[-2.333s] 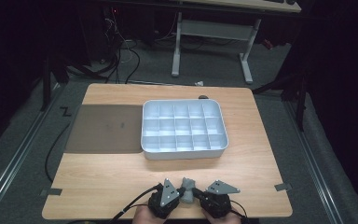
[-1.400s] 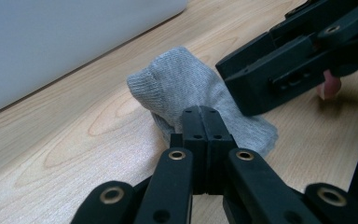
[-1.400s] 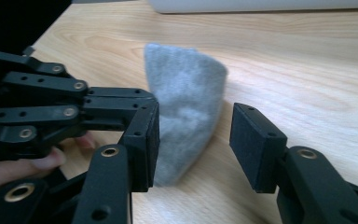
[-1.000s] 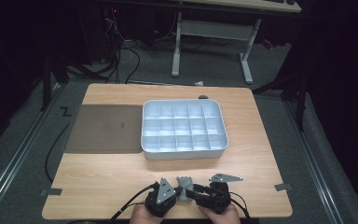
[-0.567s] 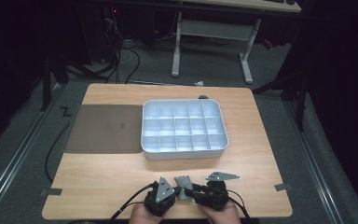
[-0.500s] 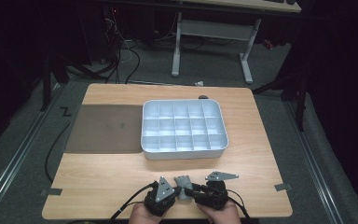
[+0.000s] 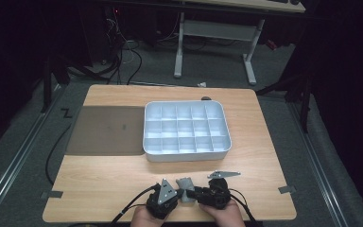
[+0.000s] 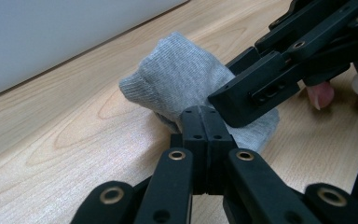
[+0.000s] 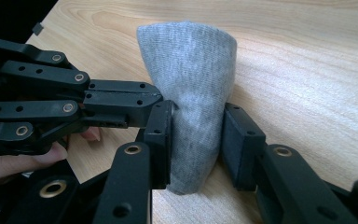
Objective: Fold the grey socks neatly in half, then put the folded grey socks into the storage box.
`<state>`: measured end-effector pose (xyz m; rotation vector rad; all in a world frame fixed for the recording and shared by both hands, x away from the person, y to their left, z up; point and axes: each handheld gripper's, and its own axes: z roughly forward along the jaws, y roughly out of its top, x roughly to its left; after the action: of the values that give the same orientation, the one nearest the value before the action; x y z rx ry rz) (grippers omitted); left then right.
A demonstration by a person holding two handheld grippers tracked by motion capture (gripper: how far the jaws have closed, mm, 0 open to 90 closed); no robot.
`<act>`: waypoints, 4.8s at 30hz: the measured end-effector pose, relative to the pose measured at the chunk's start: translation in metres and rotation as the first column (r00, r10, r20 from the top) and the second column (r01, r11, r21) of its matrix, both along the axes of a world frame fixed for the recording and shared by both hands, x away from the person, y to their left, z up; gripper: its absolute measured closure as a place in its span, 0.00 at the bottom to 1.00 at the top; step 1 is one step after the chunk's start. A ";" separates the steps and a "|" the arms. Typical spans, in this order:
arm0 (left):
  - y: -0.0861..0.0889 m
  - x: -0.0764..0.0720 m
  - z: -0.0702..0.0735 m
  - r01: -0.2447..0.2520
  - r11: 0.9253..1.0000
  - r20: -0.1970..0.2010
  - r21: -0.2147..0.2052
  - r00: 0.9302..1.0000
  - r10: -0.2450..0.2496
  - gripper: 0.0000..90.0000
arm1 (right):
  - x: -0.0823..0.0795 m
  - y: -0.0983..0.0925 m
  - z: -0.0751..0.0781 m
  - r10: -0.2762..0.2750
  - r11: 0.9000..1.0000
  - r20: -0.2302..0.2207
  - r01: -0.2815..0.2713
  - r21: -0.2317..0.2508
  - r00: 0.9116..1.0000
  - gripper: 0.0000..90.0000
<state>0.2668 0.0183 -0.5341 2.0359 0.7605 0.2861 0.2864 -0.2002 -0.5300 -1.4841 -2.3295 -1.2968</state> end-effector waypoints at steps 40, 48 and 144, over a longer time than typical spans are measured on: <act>0.103 0.023 0.017 -0.215 0.976 0.082 -0.035 0.973 0.217 0.63 | -0.016 -0.040 0.013 -0.105 0.978 0.199 0.138 -0.158 0.974 0.83; 0.106 0.022 0.016 -0.225 0.974 0.092 -0.035 0.969 0.227 0.58 | -0.016 -0.049 0.015 -0.127 0.970 0.216 0.167 -0.178 0.968 0.83; 0.120 0.028 0.015 -0.177 0.981 0.074 -0.082 0.980 0.184 0.56 | 0.159 -0.029 0.142 -0.096 0.711 -0.119 -0.016 -0.703 0.988 0.83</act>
<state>0.2952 0.1384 -0.5190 1.8761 0.8939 0.4349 0.4452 -0.2293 -0.3877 -1.7176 -2.8481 -0.2263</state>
